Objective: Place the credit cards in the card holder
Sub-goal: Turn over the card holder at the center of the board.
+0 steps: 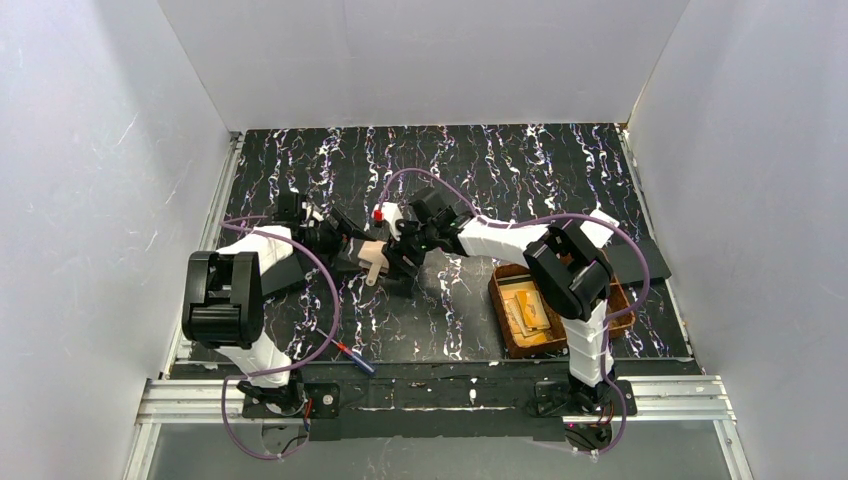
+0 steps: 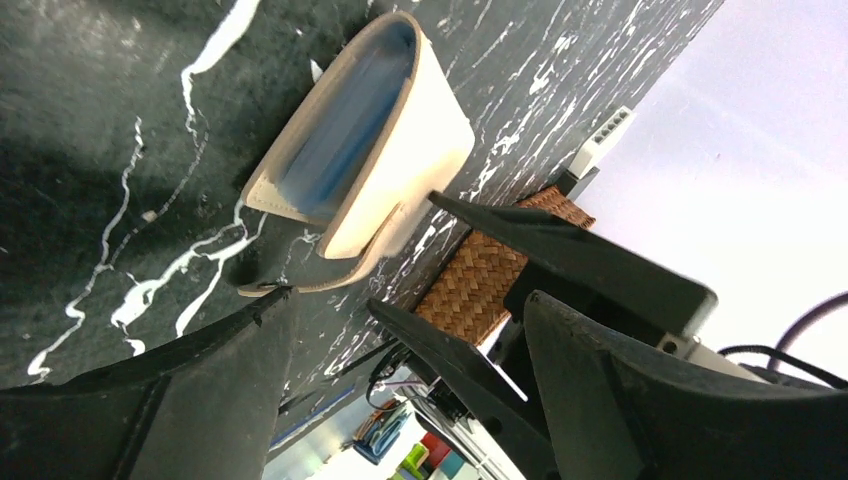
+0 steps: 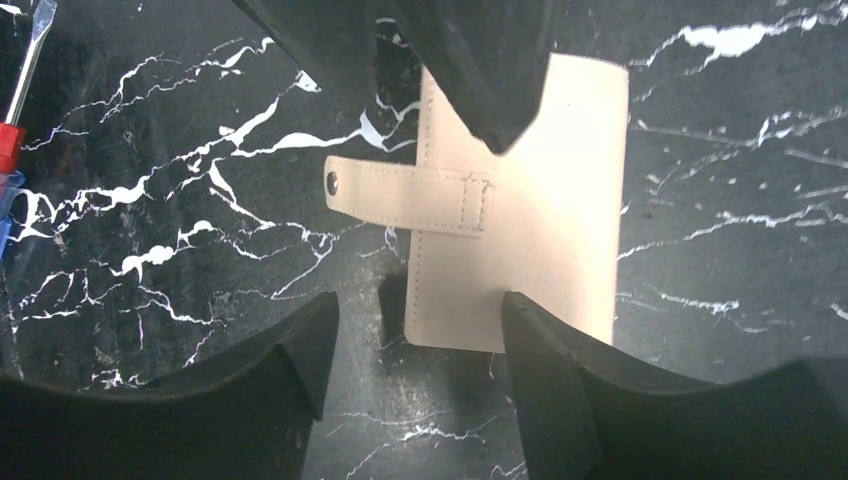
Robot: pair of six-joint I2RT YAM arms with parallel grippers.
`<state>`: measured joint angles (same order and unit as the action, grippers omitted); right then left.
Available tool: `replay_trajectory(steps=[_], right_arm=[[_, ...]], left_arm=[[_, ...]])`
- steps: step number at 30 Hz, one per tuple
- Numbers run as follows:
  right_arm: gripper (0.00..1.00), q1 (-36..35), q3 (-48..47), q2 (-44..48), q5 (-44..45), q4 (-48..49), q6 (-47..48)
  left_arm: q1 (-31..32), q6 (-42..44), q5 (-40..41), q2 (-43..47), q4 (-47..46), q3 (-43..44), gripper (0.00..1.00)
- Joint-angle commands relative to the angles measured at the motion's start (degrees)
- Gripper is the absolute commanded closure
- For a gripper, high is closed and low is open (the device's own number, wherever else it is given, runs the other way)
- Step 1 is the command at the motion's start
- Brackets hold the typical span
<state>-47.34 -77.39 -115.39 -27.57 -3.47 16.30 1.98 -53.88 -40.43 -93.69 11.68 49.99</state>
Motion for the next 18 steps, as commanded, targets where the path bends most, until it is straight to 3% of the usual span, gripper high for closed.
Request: replay_trajectory(steps=[1,7,12,14,18], right_arm=[[0.37,-0.64,2.81,-1.0,-0.3,4.37,-0.23],[0.42,0.06,6.87,-0.62,0.28,9.9,-5.28],[0.43,0.76,8.78,-0.54,-1.06,11.51,-6.65],[0.43,0.76,9.13,-0.33,-1.07,11.61,-6.82],[0.43,0.83,9.55,-0.2,-1.73,12.41,-7.31]], left_arm=[[-0.05,-0.36,0.85,-0.9,-4.33,-2.61,0.18],[0.68,2.32,5.57,-2.35,-8.57,-5.55,0.27],[2.5,7.95,14.95,-2.04,-13.77,-7.81,0.29],[3.75,6.92,14.28,-3.22,-15.78,-7.99,0.31],[6.03,4.41,16.73,-3.59,-27.31,-12.53,0.38]])
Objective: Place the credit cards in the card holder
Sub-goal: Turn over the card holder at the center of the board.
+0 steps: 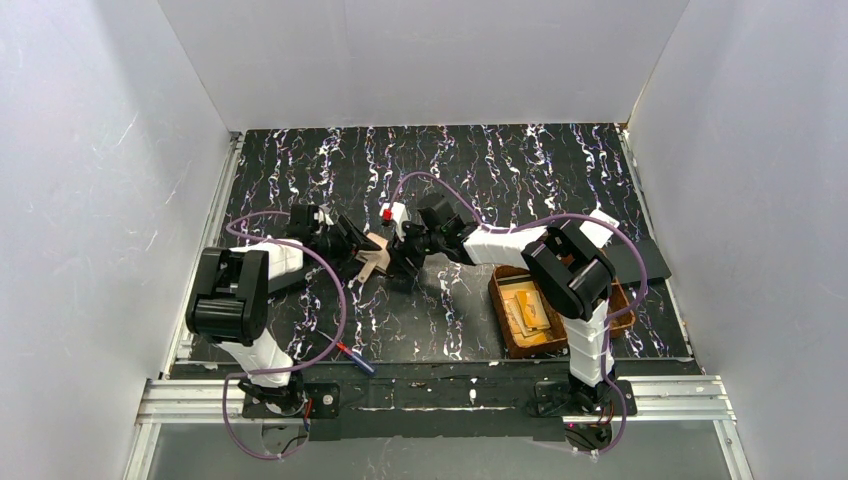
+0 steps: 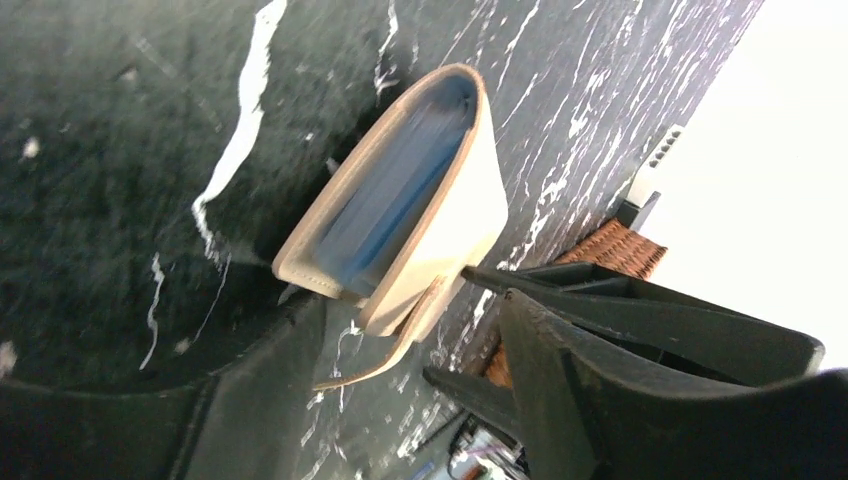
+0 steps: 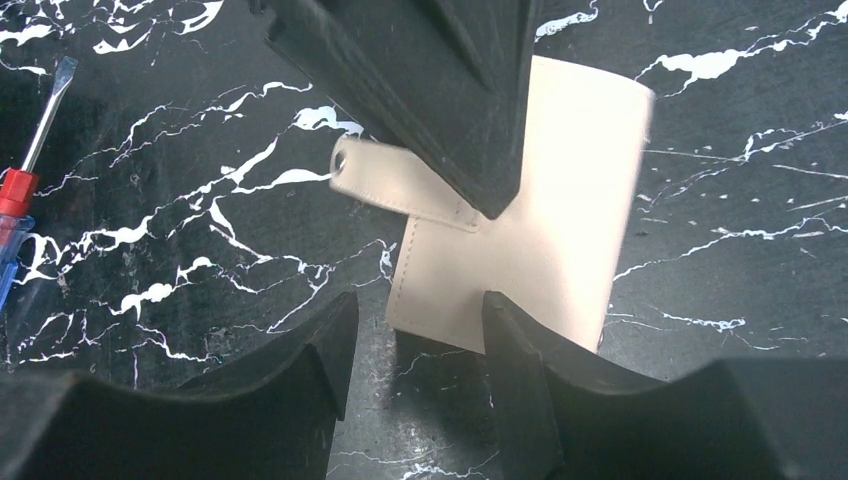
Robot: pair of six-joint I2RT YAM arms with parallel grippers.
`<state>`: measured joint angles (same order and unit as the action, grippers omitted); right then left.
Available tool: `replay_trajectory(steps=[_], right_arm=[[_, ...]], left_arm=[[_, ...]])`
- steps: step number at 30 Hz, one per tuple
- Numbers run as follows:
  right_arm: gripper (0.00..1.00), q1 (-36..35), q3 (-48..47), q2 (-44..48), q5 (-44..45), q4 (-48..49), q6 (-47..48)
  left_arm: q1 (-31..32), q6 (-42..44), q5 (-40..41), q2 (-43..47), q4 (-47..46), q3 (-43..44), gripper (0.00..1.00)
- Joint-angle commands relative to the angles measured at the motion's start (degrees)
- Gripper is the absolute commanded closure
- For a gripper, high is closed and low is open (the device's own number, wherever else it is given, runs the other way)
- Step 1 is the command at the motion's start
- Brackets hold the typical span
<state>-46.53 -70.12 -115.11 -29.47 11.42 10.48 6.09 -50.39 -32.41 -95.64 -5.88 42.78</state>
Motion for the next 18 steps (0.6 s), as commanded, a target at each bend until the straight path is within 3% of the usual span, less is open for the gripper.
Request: replay_trajectory(steps=[1,5,11,14,18], right_arm=[[0.43,0.03,1.99,-0.91,-0.37,-2.65,-1.59],[0.43,-0.03,1.63,-2.23,-1.73,-2.34,-2.45],[0.27,-1.11,6.98,1.31,5.2,6.6,-5.98],[0.19,-3.71,8.95,3.17,15.23,9.2,-4.6],[0.13,-6.57,11.48,4.91,27.98,13.24,1.4]], left_arm=[[1.99,-0.01,8.38,-1.95,-12.85,-6.41,0.39],[2.33,-2.75,6.87,0.07,-23.52,-9.82,0.44],[2.94,-6.94,5.28,3.13,-23.61,-8.93,0.73],[2.91,-9.38,3.45,1.89,-20.89,-7.0,0.82],[2.9,-6.85,3.27,2.19,-8.6,-2.98,0.94]])
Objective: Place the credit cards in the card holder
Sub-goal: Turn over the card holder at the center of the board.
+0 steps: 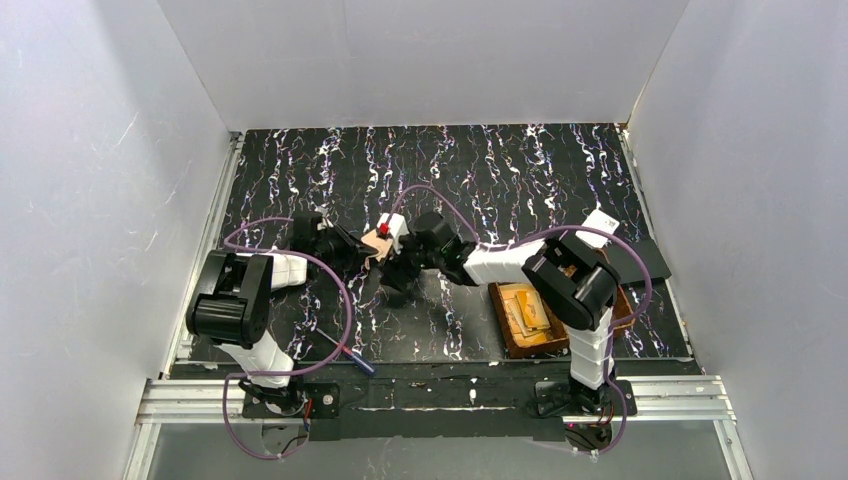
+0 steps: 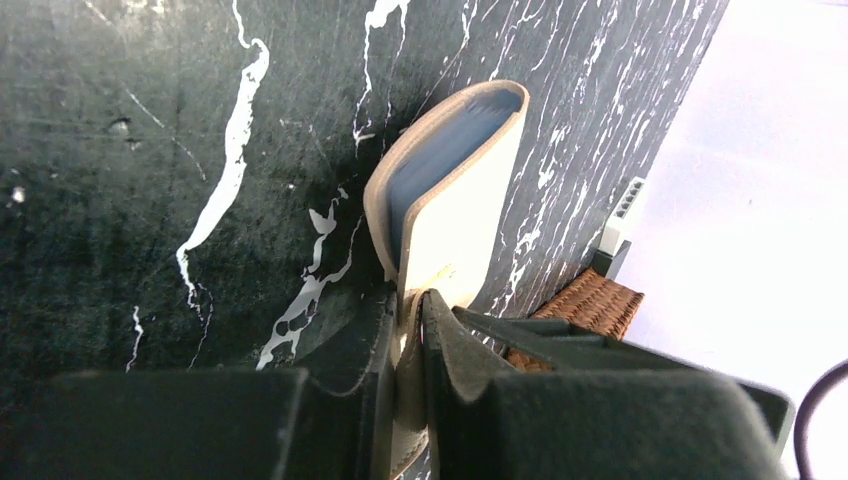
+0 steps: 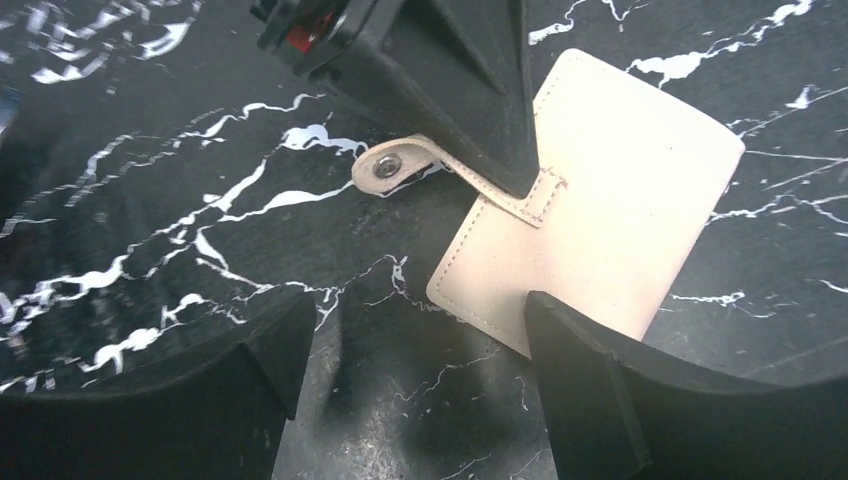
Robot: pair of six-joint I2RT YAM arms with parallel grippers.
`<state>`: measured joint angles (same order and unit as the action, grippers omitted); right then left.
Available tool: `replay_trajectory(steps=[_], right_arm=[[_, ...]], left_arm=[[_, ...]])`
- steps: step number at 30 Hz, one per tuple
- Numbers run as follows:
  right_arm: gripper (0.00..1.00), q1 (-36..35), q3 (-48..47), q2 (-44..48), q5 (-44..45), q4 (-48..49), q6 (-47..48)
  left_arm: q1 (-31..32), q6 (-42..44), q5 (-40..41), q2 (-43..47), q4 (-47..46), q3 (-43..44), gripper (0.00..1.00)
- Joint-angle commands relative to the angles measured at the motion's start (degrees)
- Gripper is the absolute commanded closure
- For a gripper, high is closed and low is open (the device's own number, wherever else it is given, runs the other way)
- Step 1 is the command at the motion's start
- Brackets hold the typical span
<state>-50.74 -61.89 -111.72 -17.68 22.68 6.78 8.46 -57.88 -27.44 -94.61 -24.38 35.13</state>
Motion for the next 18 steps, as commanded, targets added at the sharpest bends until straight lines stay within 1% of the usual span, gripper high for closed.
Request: replay_trajectory(steps=[1,4,6,9,12,14,15,16,17,18], right_arm=[[0.12,-2.84,4.28,1.79,18.44,3.77,7.5],[0.1,-5.09,5.49,1.77,26.71,7.0,15.42],[0.09,-6.69,5.86,1.07,31.96,9.69,20.06],[0.08,-8.15,5.24,-1.01,36.61,13.39,24.03],[0.09,-9.58,4.61,-4.11,44.23,18.73,26.05],[0.12,-9.87,4.48,-4.6,45.05,19.76,25.59],[0.15,-10.2,4.55,-4.68,45.25,19.99,25.47],[0.2,-10.58,4.49,-4.89,45.84,20.26,25.41],[0.28,-10.85,4.27,-5.09,46.46,19.93,24.97],[0.4,-10.99,3.89,-5.16,46.54,18.89,24.22]], left_arm=[[0.5,1.42,-2.08,1.15,13.19,5.93,0.95],[0.5,3.7,-2.85,0.79,21.96,10.08,0.96],[0.5,4.94,-4.19,-0.02,26.17,12.39,0.96],[0.5,5.28,-5.52,-0.46,28.84,13.65,0.95],[0.47,4.72,-7.32,-0.92,29.45,13.95,0.96],[0.45,4.18,-8.32,-0.81,29.82,14.07,0.95],[0.44,4.19,-8.51,-0.76,30.53,14.3,0.95],[0.38,4.54,-8.59,-0.63,31.56,14.68,0.95],[0.3,4.91,-8.69,-0.42,32.55,15.07,0.95],[0.25,5.22,-8.76,-0.1,33.56,15.44,0.95]])
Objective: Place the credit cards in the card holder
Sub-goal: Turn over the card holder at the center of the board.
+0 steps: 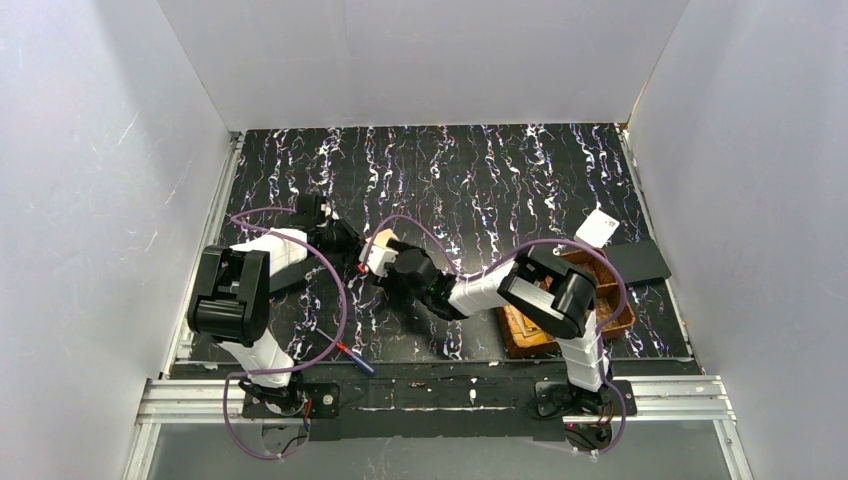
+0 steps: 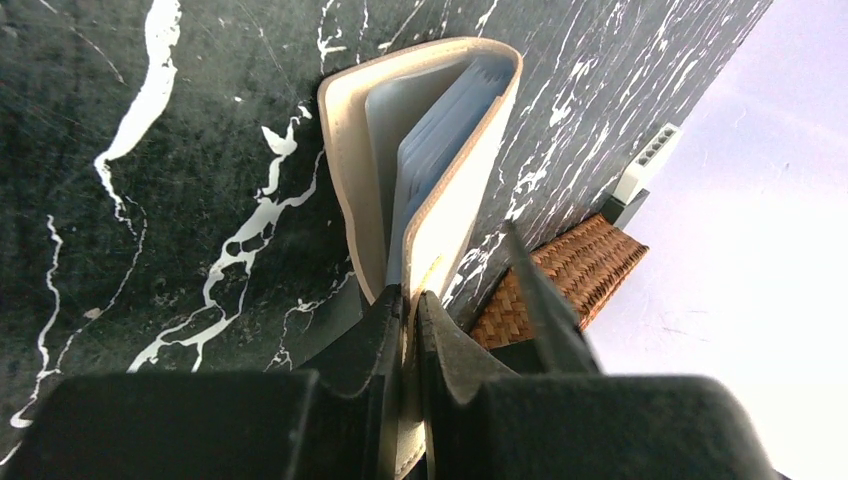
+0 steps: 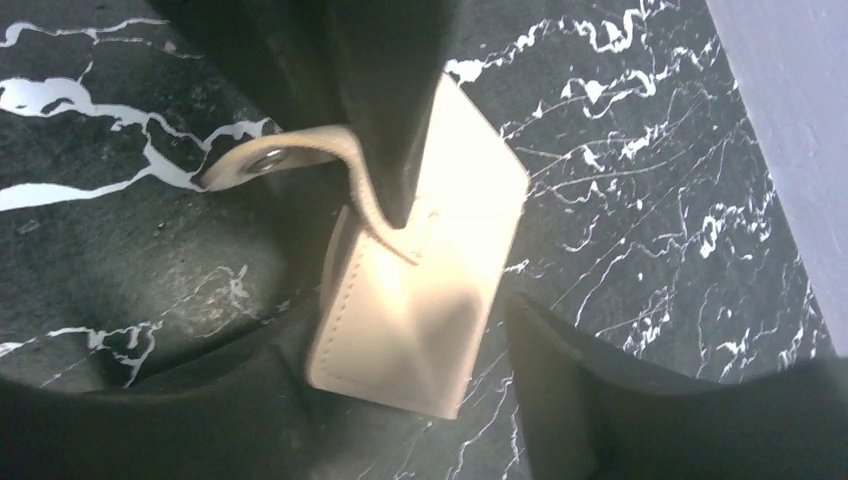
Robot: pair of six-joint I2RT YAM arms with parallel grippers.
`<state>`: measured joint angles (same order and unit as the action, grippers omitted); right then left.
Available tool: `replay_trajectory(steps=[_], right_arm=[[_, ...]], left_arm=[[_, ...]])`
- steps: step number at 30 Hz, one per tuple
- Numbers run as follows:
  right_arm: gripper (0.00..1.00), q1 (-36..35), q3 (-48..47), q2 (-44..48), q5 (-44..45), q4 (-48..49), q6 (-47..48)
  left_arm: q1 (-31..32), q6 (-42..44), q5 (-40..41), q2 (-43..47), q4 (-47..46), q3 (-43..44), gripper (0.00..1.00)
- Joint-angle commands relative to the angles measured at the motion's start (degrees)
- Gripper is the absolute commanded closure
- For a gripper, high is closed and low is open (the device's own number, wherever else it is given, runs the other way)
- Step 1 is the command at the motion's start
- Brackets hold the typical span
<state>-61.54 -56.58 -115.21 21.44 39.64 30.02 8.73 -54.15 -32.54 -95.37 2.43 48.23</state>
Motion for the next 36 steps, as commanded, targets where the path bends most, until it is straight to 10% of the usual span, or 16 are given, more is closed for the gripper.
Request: replay_trajectory(steps=[1,6,16,20,25,30,36], right_arm=[[0.51,-0.22,-1.81,-1.68,7.15,0.72,0.06],[0.96,-0.23,-2.31,-1.21,7.61,-2.12,-6.52],[0.99,6.1,-1.68,4.93,-23.28,-13.6,-41.7],[0.99,11.53,0.55,3.67,-42.98,-8.56,-63.91],[0.99,13.52,7.74,3.88,-47.71,0.34,-84.74],[0.97,13.66,9.96,5.12,-40.22,-5.28,-84.93],[0.66,13.63,9.69,6.4,-33.97,-14.44,-78.41]], left_arm=[[-0.07,1.74,-3.64,1.18,7.55,2.59,0.95],[-0.61,4.9,-2.11,4.05,11.69,4.09,0.82],[-2.07,20.85,8.36,13.9,28.18,10.91,0.26],[-2.37,23.19,11.96,17.91,30.54,10.62,0.25],[-2.34,20.09,12.0,21.7,27.63,5.26,0.27],[-2.35,17.97,11.73,23.6,22.84,0.27,0.32],[-2.4,12.28,3.84,17.87,14.58,-5.87,0.66]])
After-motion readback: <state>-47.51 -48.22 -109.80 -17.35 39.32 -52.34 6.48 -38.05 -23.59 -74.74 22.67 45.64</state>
